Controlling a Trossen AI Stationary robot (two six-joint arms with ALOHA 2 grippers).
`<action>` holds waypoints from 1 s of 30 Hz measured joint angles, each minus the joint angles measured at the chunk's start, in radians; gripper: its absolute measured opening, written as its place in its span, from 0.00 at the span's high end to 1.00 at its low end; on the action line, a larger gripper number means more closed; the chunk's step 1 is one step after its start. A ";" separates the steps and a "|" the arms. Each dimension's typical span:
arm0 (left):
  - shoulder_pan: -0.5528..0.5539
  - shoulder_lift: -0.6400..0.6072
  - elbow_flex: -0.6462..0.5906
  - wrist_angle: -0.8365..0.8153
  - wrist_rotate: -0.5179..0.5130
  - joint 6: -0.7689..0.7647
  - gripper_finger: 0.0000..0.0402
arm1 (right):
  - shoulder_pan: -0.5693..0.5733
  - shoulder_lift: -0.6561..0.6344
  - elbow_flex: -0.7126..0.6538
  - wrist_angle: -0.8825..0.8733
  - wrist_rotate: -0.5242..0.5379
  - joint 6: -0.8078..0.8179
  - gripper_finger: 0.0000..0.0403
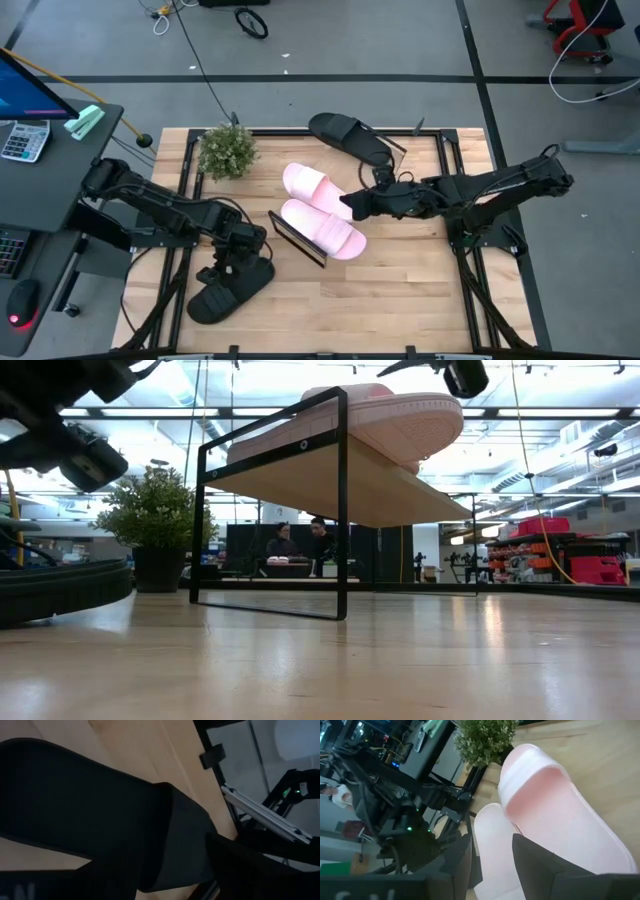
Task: Pick and place slides into the shelf
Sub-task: Put the black slipper on the shelf
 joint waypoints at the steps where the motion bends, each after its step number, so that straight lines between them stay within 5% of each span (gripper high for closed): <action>1: -0.001 0.000 0.000 -0.001 -0.005 0.000 0.45 | 0.000 0.010 0.000 0.009 0.000 0.002 0.63; 16: -0.012 0.002 -0.123 0.068 -0.005 -0.017 0.48 | 0.000 0.070 0.000 0.071 -0.033 0.001 0.63; 30: -0.135 0.002 -0.190 0.210 0.030 -0.084 0.48 | 0.000 0.070 0.000 0.071 -0.033 0.001 0.63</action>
